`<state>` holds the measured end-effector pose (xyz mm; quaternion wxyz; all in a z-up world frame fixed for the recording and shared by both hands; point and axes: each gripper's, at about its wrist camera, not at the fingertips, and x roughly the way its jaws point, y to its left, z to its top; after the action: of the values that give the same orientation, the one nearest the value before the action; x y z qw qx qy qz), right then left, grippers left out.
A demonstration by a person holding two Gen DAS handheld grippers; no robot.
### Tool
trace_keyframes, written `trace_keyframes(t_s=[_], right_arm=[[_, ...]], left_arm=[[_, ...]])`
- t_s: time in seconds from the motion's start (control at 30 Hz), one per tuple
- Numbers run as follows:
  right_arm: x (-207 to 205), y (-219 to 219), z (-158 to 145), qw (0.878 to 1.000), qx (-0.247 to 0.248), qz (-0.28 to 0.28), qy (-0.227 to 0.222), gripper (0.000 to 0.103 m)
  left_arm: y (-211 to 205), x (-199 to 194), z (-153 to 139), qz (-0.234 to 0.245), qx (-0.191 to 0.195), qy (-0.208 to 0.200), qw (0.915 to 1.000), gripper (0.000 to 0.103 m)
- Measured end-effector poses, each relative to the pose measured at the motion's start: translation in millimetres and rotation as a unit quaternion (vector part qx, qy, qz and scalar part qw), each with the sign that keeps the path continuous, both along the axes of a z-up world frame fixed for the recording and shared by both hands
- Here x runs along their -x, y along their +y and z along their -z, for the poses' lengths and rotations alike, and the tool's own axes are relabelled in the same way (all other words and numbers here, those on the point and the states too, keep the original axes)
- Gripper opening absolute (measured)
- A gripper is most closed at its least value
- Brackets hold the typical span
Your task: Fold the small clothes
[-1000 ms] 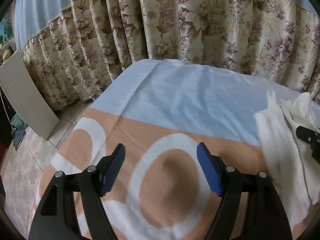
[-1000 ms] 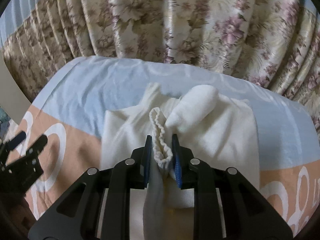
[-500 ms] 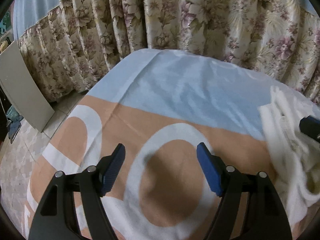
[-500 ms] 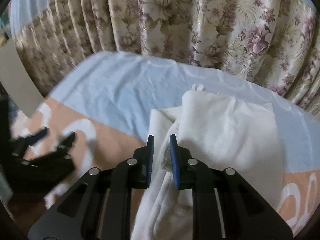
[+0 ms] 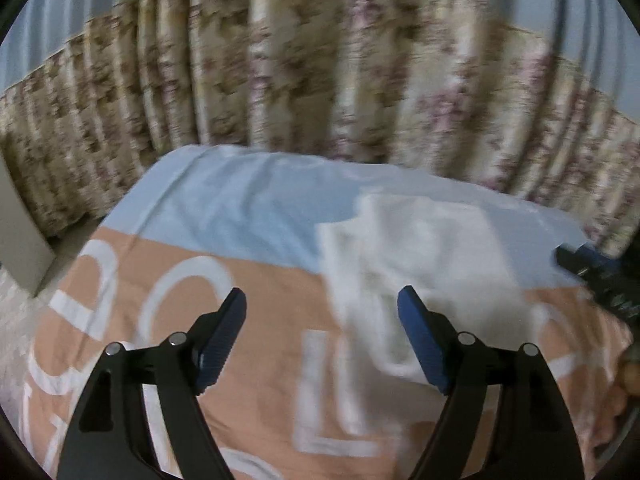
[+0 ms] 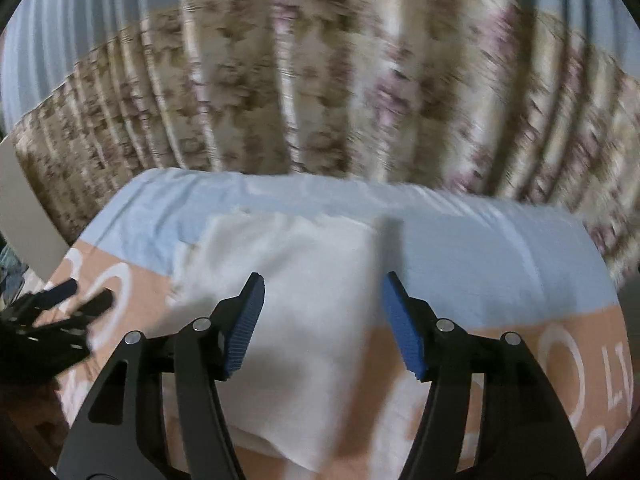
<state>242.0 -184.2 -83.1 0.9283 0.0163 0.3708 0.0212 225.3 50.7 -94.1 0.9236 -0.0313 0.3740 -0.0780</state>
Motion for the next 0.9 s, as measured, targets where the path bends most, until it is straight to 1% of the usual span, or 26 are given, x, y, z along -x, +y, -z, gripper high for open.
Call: trace_keyframes(t_s=[0.07, 0.17, 0.23, 0.3, 0.33, 0.4, 0.47, 0.5, 0.6, 0.67, 0.77, 0.8, 0.9], right_arm=[[10.8, -18.1, 8.1, 1.0, -0.007, 0.012, 0.008, 0.063], [29.2, -43.3, 20.8, 0.999, -0.022, 0.03, 0.021, 0.064], [38.7, -51.0, 26.2, 0.999, -0.029, 0.034, 0.024, 0.064], [47.7, -55.5, 31.6, 0.998, -0.033, 0.035, 0.029, 0.065], [48.9, -55.1, 33.6, 0.998, -0.034, 0.033, 0.032, 0.066], [54.3, -54.4, 40.1, 0.998, -0.037, 0.027, 0.038, 0.066], [57.5, -52.7, 44.7, 0.998, -0.037, 0.025, 0.043, 0.066], [59.2, -52.5, 47.7, 0.998, -0.042, 0.024, 0.046, 0.066], [63.1, -48.3, 53.8, 0.997, -0.044, 0.019, 0.054, 0.067], [64.6, -44.2, 56.4, 0.997, -0.044, 0.012, 0.058, 0.069], [65.5, -39.4, 57.7, 0.997, -0.043, 0.004, 0.061, 0.069], [65.6, -37.6, 57.8, 0.997, -0.042, 0.002, 0.061, 0.069], [64.7, -35.6, 56.0, 0.997, -0.04, -0.002, 0.061, 0.069]], left_arm=[[-15.7, 3.8, -3.2, 0.026, 0.009, -0.004, 0.9996, 0.079], [-41.0, 9.6, -3.4, 0.059, -0.004, -0.009, 0.9982, 0.079], [-54.4, 10.6, 2.8, 0.076, -0.01, -0.003, 0.9971, 0.079], [-62.8, 7.7, 14.3, 0.071, -0.033, 0.008, 0.9969, 0.079], [-63.6, 5.5, 19.7, 0.064, -0.038, 0.015, 0.9971, 0.079], [-61.5, 0.8, 30.9, 0.044, -0.036, 0.032, 0.9979, 0.079], [-57.3, -2.5, 38.4, 0.027, -0.017, 0.047, 0.9984, 0.076], [-54.8, -1.8, 41.2, 0.022, -0.014, 0.05, 0.9984, 0.059], [-48.6, 1.5, 46.3, 0.015, -0.005, 0.06, 0.9981, 0.023], [-40.7, 6.2, 45.3, 0.009, 0.003, 0.051, 0.9987, 0.019], [-37.4, 13.1, 40.0, 0.009, -0.003, 0.035, 0.9993, 0.017], [-35.5, 16.8, 37.1, 0.003, -0.006, 0.027, 0.9996, 0.016], [-26.3, 24.1, 38.6, -0.018, 0.0, 0.032, 0.9993, 0.016]])
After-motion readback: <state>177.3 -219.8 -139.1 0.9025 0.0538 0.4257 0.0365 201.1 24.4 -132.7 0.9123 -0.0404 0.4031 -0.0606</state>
